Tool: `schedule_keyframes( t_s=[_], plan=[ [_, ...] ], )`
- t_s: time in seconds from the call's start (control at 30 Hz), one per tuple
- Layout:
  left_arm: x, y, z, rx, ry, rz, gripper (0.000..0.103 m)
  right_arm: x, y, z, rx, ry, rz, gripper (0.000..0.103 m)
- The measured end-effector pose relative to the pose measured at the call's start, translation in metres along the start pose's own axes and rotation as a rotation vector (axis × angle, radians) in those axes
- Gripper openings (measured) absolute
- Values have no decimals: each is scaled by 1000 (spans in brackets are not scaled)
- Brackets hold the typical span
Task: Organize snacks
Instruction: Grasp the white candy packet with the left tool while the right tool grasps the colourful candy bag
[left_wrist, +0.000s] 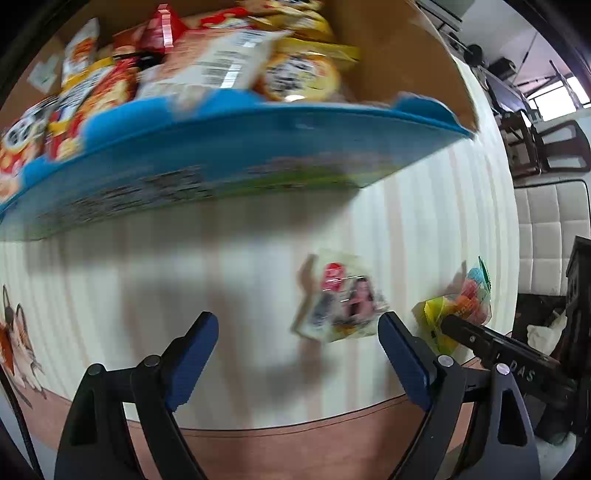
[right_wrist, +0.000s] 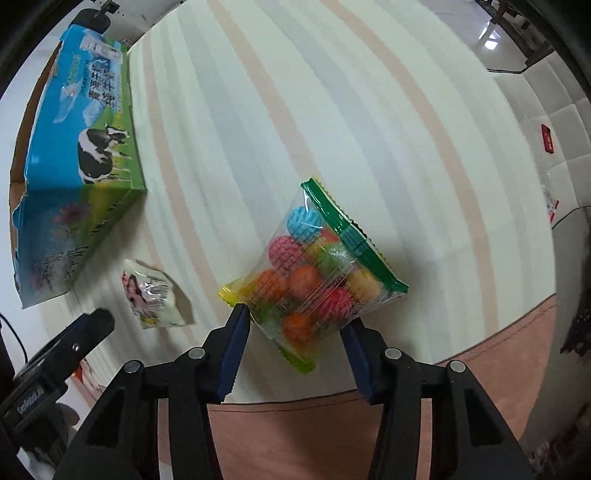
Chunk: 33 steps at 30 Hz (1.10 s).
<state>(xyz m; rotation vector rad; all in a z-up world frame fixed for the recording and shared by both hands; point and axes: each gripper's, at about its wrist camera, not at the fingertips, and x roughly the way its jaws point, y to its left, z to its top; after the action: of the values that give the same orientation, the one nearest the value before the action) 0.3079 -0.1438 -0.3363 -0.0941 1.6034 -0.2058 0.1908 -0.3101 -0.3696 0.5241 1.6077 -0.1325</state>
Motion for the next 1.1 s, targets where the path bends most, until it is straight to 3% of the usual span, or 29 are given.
schedule_keyframes(
  t_s=[0.17, 0.3, 0.47, 0.6, 0.67, 0.73, 0.83, 1.0, 1.1],
  plan=[
    [18, -29, 13, 39, 47, 11, 89, -7, -17, 1, 74, -13, 84, 73],
    [42, -42, 24, 59, 86, 36, 89, -7, -36, 6, 158, -14, 123, 74],
    [48, -52, 29, 81, 46, 84, 88, -1, -48, 19, 221, -8, 140, 76],
    [51, -58, 26, 101, 36, 115, 64, -4, -48, 26, 219, -22, 107, 76],
    [53, -64, 23, 117, 25, 139, 61, -4, -37, 28, 207, -23, 74, 76],
    [54, -68, 21, 125, 15, 152, 60, -3, -25, 32, 194, -27, 41, 74],
    [52, -71, 16, 137, -4, 169, 48, -3, -15, 35, 174, -47, -20, 65],
    [58, -84, 9, 139, -1, 163, 47, -7, -6, 35, 113, -82, -78, 55],
    [46, -61, -1, 136, 4, 156, 47, -10, -2, 33, 79, -95, -89, 51]
  ],
)
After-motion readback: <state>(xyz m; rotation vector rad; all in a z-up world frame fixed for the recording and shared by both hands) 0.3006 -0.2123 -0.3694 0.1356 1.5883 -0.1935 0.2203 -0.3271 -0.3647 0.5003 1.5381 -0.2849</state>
